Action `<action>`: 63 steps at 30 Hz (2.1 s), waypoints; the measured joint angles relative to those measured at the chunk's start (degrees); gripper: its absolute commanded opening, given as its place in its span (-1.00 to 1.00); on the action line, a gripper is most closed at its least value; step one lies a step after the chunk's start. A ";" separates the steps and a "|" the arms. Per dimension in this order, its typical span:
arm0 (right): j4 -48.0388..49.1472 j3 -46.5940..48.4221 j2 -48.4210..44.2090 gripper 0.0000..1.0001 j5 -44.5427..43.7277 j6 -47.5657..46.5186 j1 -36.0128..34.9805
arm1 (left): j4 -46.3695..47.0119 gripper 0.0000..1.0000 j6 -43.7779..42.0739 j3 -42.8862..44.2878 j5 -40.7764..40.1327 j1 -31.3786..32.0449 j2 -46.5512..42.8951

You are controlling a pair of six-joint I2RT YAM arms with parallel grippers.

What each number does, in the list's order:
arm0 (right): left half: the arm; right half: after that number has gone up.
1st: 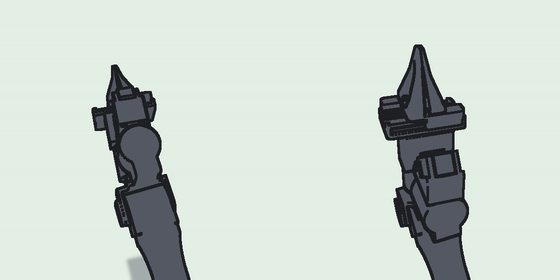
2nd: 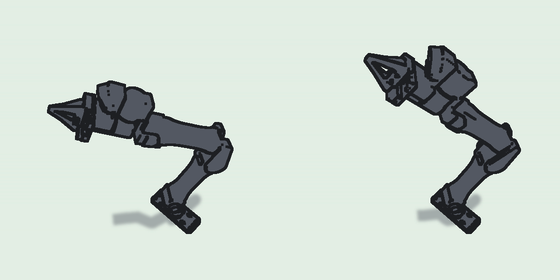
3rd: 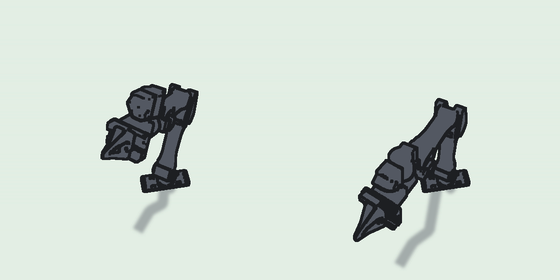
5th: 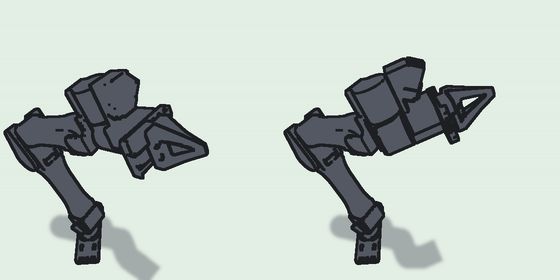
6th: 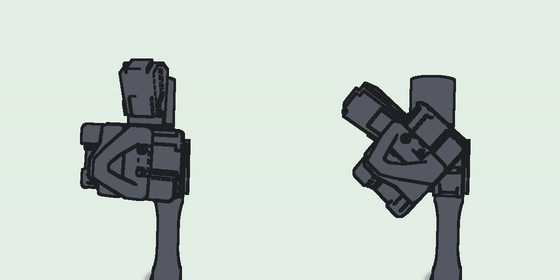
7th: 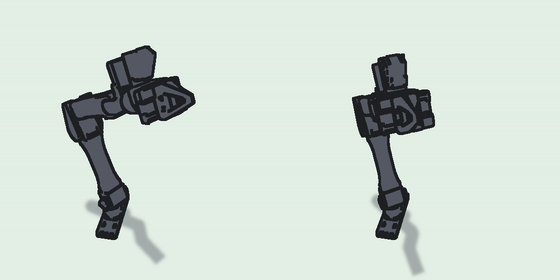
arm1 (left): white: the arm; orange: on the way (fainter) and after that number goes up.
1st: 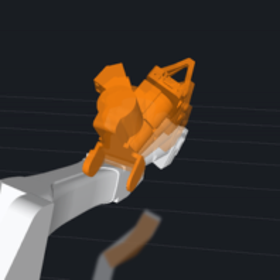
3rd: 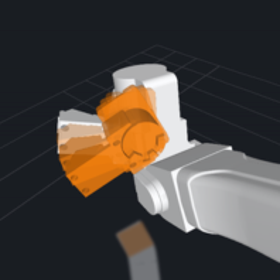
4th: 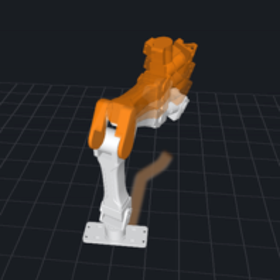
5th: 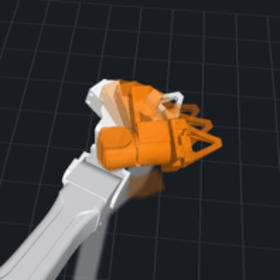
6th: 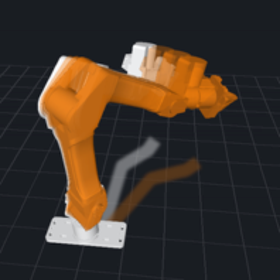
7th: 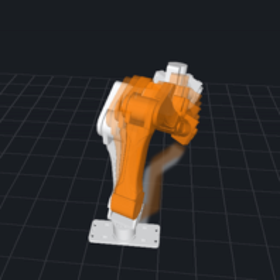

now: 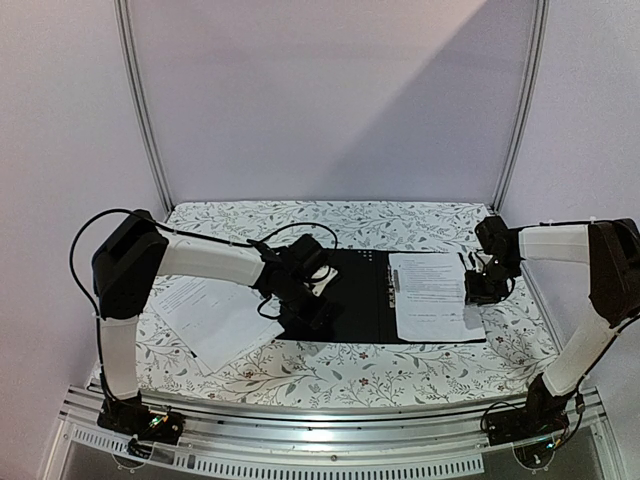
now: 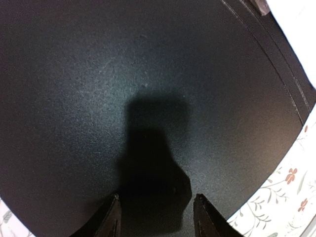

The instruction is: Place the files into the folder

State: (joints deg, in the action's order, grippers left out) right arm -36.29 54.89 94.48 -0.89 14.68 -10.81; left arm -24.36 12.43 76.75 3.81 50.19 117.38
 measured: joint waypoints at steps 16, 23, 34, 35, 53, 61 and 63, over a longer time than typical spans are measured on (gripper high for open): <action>-2.75 2.80 -3.91 0.20 -2.27 -0.57 0.00 | 0.28 0.10 -0.24 -0.15 -0.11 0.07 -0.22; -0.83 2.80 -5.31 0.19 -0.28 -0.92 -0.15 | 0.04 0.20 -0.33 -2.78 -0.44 0.02 -2.84; 7.72 4.09 -5.40 0.22 7.48 -3.48 -10.23 | 4.98 0.40 8.44 -15.04 -4.68 -9.55 -23.67; 8.76 4.66 -4.92 0.23 8.61 -3.50 -11.04 | 5.62 0.41 10.12 -17.64 -4.76 -12.50 -25.77; 23.89 36.57 28.68 0.29 21.73 5.38 -33.59 | 6.08 0.52 20.52 -36.63 -5.73 -43.56 -40.85; 26.62 43.80 38.38 0.28 24.57 15.26 -38.10 | 5.79 0.55 20.85 -39.23 -6.29 -51.80 -42.82; 27.12 45.40 40.37 0.27 25.49 17.27 -38.10 | 5.86 0.55 21.05 -39.71 -6.34 -53.40 -42.91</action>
State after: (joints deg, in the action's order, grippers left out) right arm -9.17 100.29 134.85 24.60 31.94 -48.90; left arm -18.50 33.47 37.04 -2.52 -3.20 74.48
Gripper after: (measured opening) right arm 0.642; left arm 0.773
